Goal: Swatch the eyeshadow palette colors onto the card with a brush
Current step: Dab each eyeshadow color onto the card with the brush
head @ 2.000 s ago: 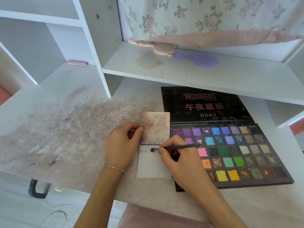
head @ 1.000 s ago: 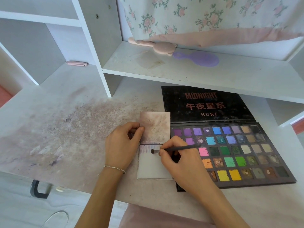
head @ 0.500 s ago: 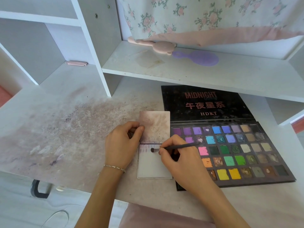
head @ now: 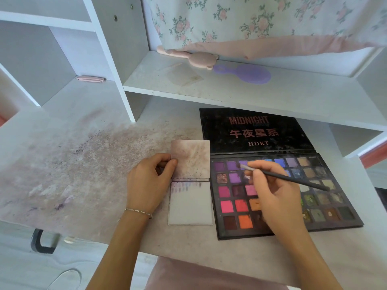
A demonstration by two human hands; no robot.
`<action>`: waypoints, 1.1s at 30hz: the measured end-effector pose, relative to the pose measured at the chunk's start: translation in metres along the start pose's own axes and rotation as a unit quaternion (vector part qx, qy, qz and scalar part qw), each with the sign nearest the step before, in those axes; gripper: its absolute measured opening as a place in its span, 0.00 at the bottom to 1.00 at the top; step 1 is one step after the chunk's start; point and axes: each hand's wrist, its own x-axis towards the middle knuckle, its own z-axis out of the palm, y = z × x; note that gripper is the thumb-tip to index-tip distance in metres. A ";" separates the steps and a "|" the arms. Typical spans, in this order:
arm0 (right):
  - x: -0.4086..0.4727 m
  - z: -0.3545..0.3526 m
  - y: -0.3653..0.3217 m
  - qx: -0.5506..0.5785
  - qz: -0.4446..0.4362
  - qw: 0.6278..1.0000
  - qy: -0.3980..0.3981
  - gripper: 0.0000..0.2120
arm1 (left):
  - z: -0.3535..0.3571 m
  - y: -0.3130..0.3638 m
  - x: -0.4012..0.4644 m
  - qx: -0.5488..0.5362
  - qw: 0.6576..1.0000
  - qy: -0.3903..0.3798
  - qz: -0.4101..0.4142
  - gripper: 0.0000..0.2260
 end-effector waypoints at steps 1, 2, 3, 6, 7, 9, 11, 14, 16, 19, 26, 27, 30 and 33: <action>0.002 -0.006 0.002 -0.003 0.005 1.000 0.010 0.15 | 0.000 0.000 0.000 0.002 1.000 0.000 -0.001 0.03; 0.003 -0.012 0.004 -0.005 0.011 1.000 0.021 0.14 | 0.000 0.000 0.000 0.005 1.000 -0.001 0.000 0.03; 0.004 -0.018 0.006 -0.006 0.016 0.999 0.033 0.14 | 0.000 0.001 0.000 0.007 1.000 -0.002 -0.001 0.03; 0.009 -0.035 0.012 -0.017 0.029 0.996 0.079 0.14 | -0.001 0.002 0.000 0.010 1.000 -0.005 -0.005 0.03; 0.011 -0.041 0.014 -0.030 0.037 0.995 0.090 0.14 | -0.001 0.002 0.000 0.012 1.000 -0.008 -0.007 0.03; 0.014 -0.050 0.021 -0.077 0.050 0.990 0.108 0.09 | -0.001 0.003 0.000 0.014 1.000 -0.014 -0.011 0.03; 0.017 -0.058 0.027 -0.131 0.055 0.983 0.115 0.06 | -0.001 0.004 0.001 0.014 1.000 -0.018 -0.015 0.03; 0.020 -0.064 0.032 -0.185 0.055 0.976 0.099 0.06 | 0.001 0.005 0.001 0.013 1.000 -0.014 -0.023 0.02; 0.020 -0.065 0.035 -0.208 0.048 0.973 0.088 0.08 | 0.004 0.005 -0.001 0.015 1.000 0.007 -0.022 0.03; 0.021 -0.066 0.038 -0.222 0.038 0.971 0.076 0.05 | 0.006 0.006 -0.004 0.024 0.999 0.033 -0.016 0.03; 0.021 -0.066 0.039 -0.224 0.029 0.973 0.050 0.04 | 0.006 0.006 -0.004 0.028 0.999 0.035 -0.009 0.03; 0.021 -0.065 0.039 -0.229 0.028 0.972 0.047 0.04 | 0.006 0.006 -0.004 0.027 0.999 0.035 -0.010 0.03; 0.022 -0.065 0.040 -0.245 0.027 0.968 0.050 0.04 | 0.005 0.006 -0.004 0.022 0.999 0.033 -0.010 0.03; 0.022 -0.065 0.040 -0.237 0.021 0.970 0.053 0.04 | 0.005 0.006 -0.005 0.021 0.999 0.034 -0.010 0.03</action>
